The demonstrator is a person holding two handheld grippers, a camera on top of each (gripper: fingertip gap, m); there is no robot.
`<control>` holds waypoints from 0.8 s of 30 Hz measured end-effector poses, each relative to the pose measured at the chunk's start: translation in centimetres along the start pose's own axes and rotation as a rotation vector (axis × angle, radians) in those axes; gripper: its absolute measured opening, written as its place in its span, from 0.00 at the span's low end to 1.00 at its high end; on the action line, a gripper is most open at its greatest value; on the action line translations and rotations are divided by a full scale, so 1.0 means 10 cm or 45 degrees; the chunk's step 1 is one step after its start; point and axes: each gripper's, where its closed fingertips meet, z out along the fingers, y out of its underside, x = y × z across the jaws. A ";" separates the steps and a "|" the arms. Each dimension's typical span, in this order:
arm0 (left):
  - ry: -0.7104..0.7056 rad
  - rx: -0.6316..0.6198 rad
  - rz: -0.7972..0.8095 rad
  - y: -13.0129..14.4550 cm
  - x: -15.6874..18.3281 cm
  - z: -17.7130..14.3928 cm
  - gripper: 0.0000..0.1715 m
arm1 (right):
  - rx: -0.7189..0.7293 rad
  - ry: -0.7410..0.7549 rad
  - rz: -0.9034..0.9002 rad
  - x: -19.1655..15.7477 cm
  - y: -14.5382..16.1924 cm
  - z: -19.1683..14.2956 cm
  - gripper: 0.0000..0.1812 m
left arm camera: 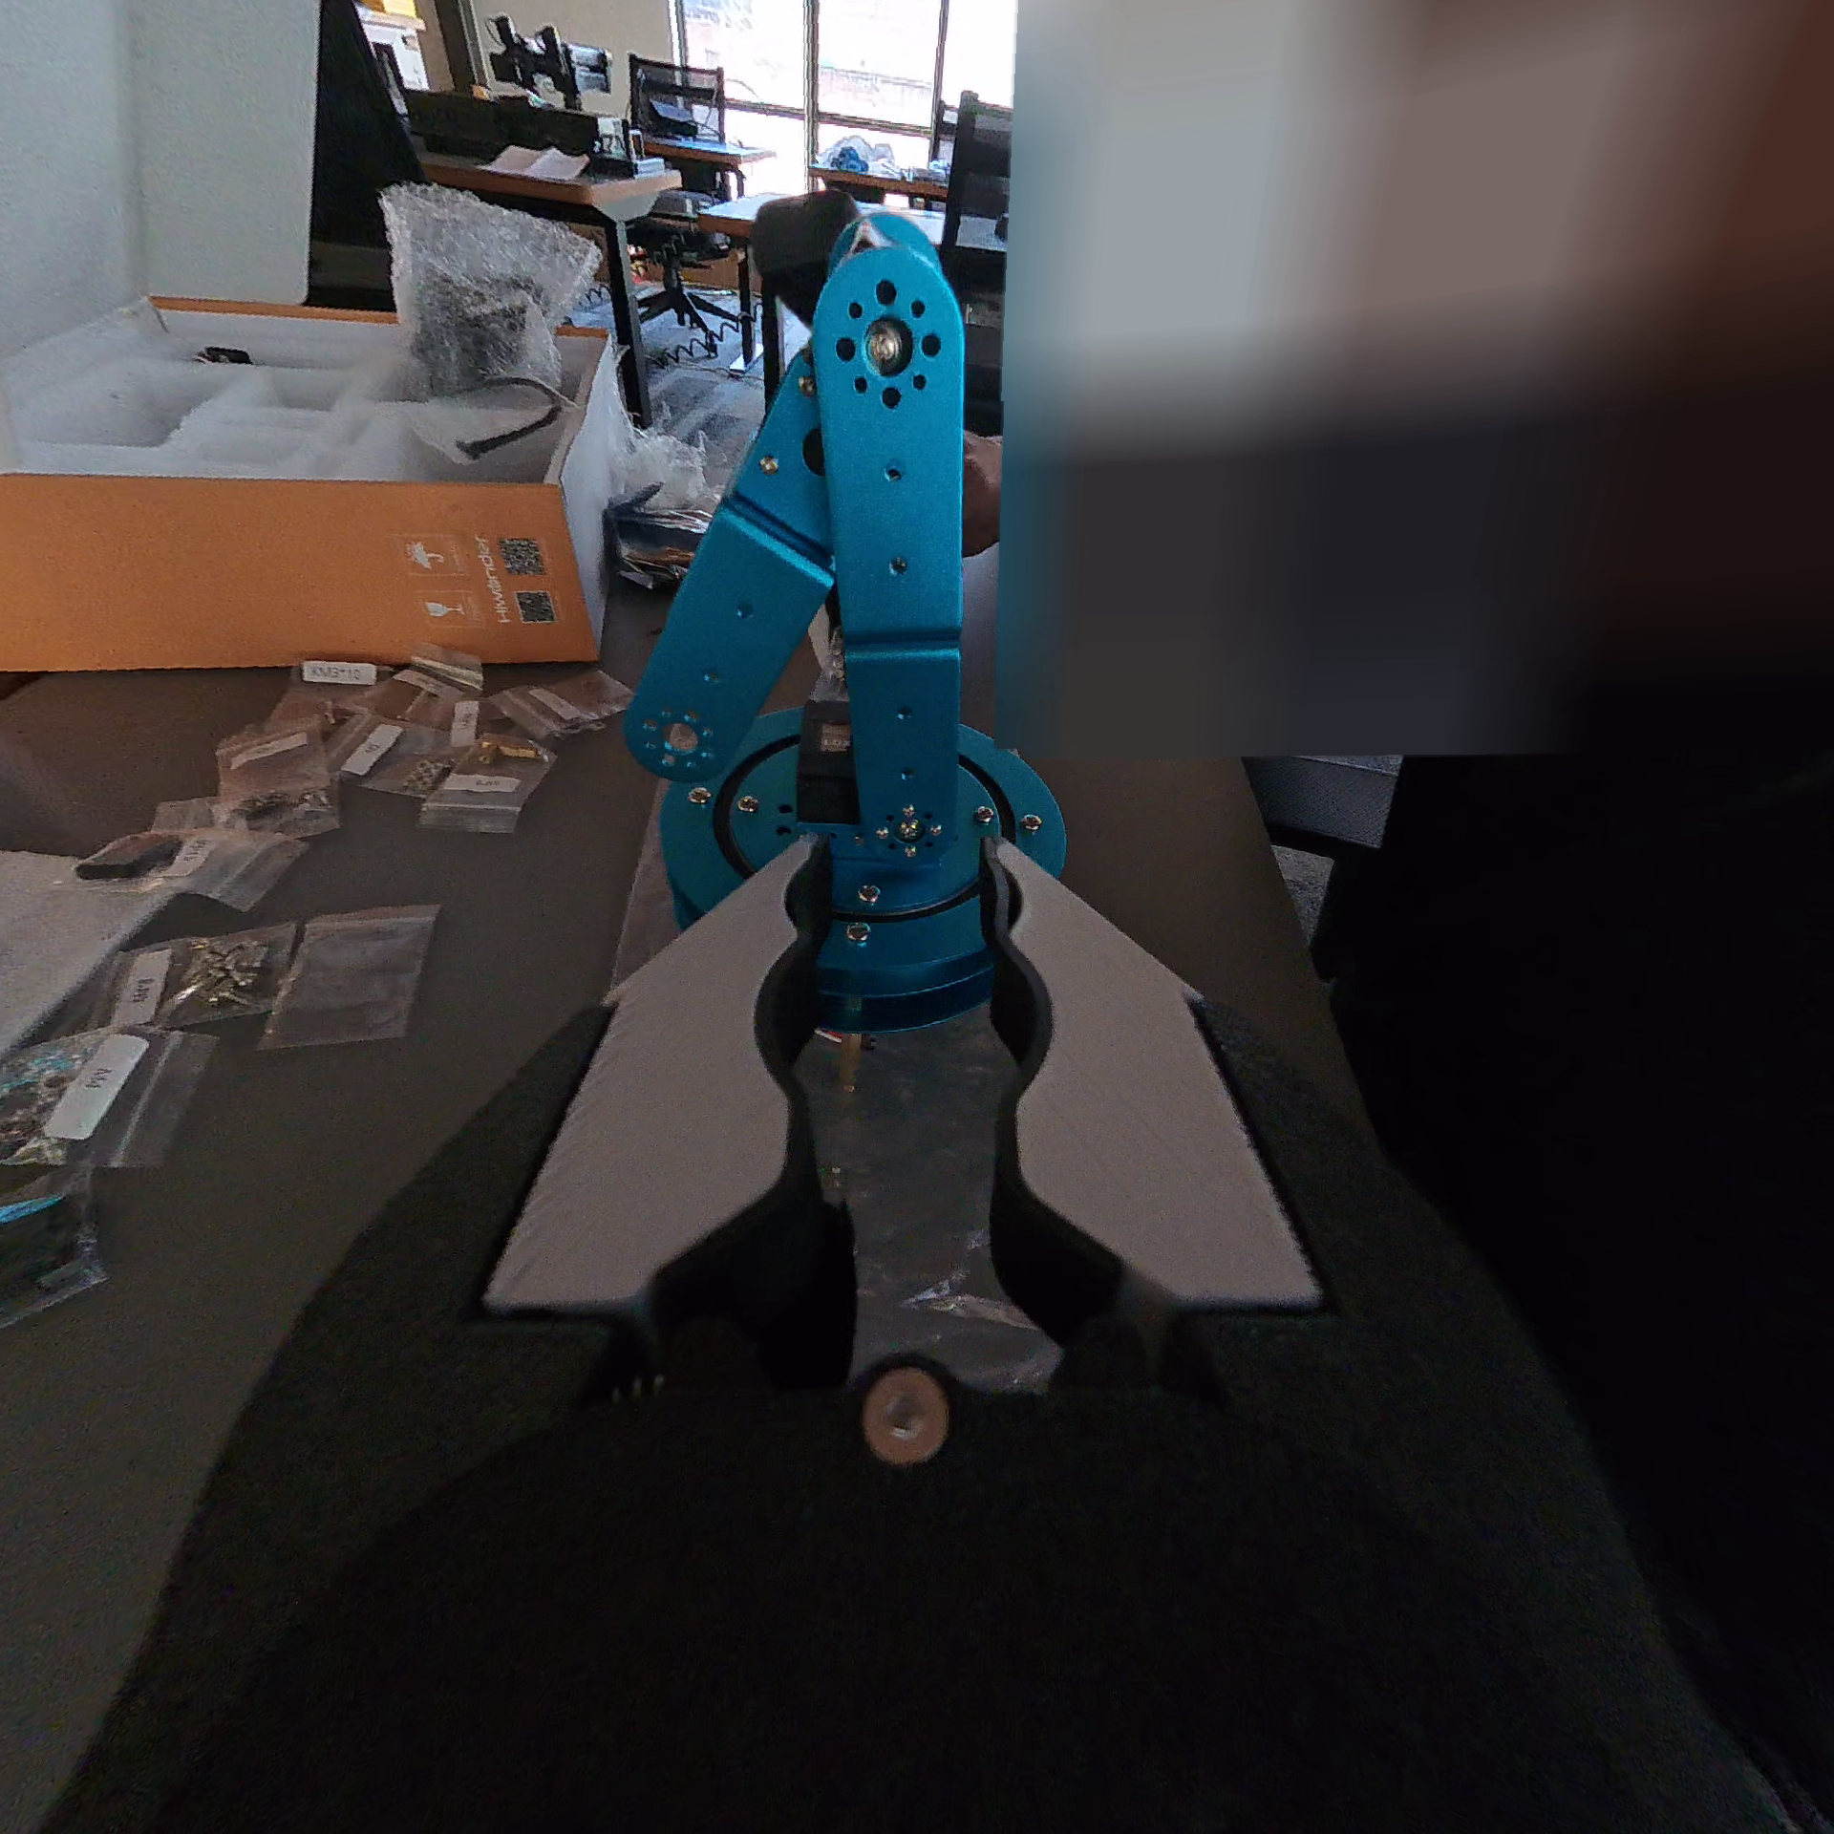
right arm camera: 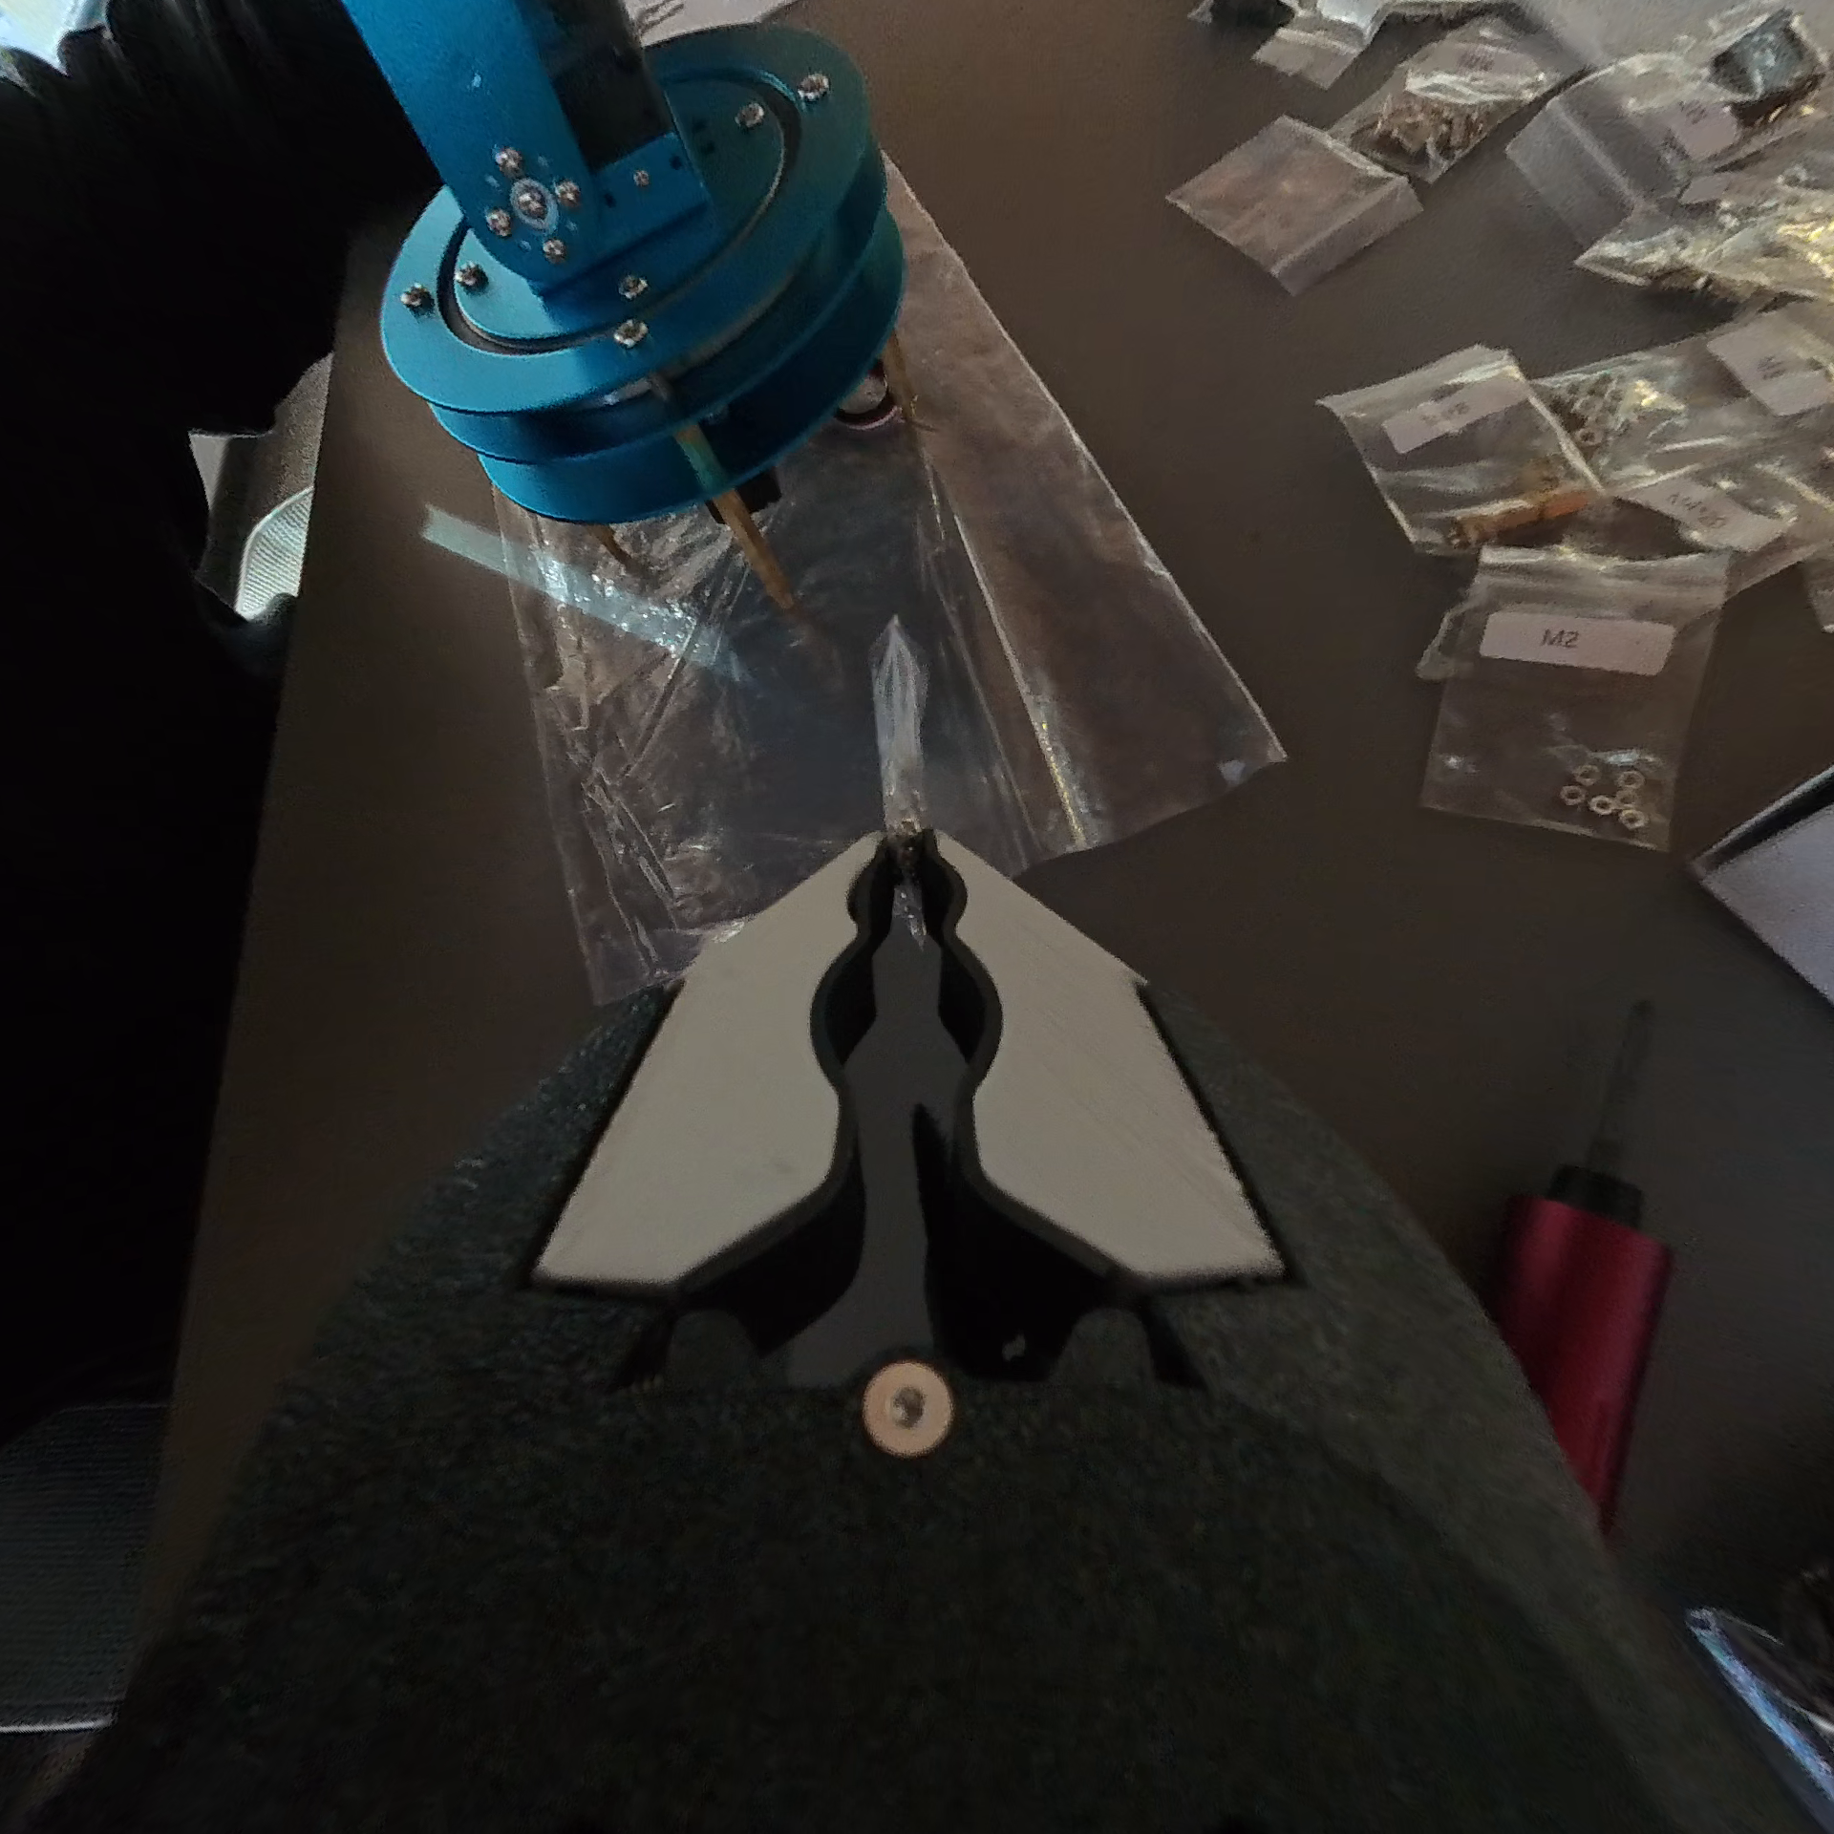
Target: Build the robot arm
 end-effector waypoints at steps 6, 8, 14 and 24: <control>-0.037 -0.001 0.027 -0.02 -0.02 -0.03 0.16 | -0.006 0.025 -0.049 -0.01 0.02 -0.02 0.02; -0.028 -0.012 0.023 0.00 -0.01 0.00 0.16 | -0.027 0.042 -0.043 0.03 0.04 -0.04 0.02; -0.025 -0.042 0.019 0.05 0.00 0.05 0.17 | -0.080 0.047 -0.047 0.03 0.12 -0.02 0.02; -0.054 -0.039 0.037 0.02 -0.02 0.02 0.16 | -0.029 0.019 -0.050 -0.01 0.06 -0.02 0.02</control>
